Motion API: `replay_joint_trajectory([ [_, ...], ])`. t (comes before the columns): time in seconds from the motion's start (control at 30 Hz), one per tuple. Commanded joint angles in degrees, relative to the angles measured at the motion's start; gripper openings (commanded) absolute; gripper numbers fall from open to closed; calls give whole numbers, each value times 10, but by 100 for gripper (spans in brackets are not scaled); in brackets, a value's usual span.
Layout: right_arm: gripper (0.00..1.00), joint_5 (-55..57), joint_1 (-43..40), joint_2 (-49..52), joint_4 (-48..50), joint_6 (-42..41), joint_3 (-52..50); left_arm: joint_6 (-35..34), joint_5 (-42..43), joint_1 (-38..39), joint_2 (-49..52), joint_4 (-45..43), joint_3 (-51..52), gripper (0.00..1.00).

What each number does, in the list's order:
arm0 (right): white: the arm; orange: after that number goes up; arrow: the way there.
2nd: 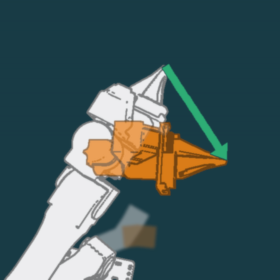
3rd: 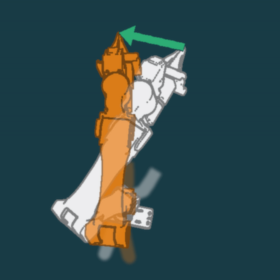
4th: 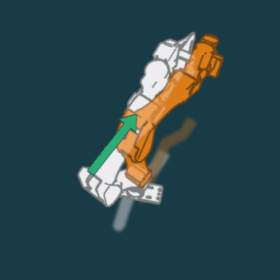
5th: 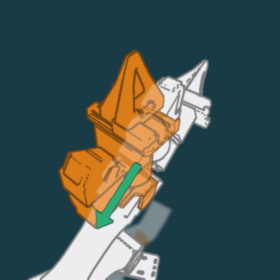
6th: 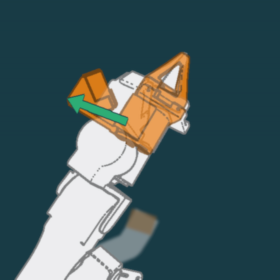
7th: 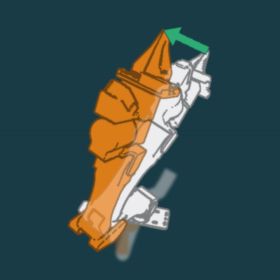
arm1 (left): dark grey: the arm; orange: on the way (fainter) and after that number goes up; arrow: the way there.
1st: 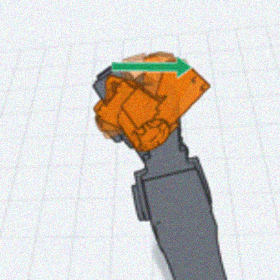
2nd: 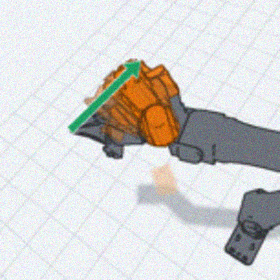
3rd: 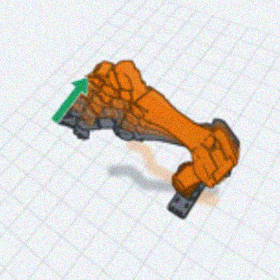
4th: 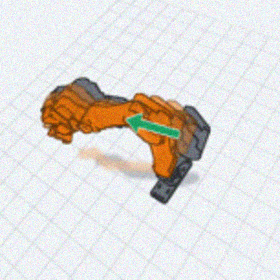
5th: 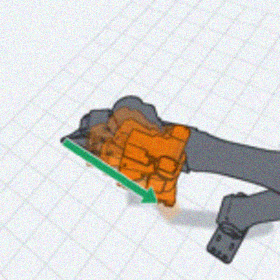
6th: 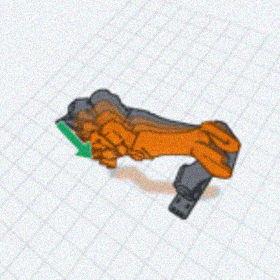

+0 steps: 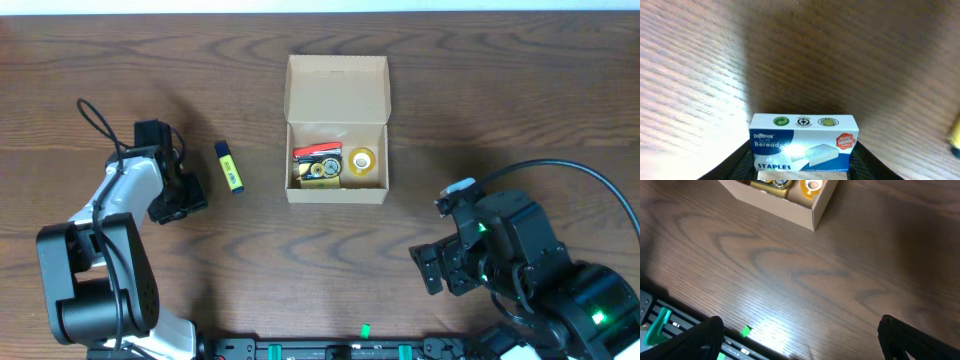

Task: Pack container
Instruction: 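Carry the staples box over the cardboard box with the left gripper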

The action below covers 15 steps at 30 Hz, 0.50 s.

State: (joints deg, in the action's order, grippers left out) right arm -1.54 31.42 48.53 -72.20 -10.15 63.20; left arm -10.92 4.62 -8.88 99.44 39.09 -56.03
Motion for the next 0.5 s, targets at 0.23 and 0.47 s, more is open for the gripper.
replay_joint_trajectory([
  [0.23,99,0,4,-2,-1,-1,-1,-12,15,50,6,113,-209,19],
  [0.47,99,0,4,-2,-1,-1,-1,-84,30,174,6,132,-306,19],
])
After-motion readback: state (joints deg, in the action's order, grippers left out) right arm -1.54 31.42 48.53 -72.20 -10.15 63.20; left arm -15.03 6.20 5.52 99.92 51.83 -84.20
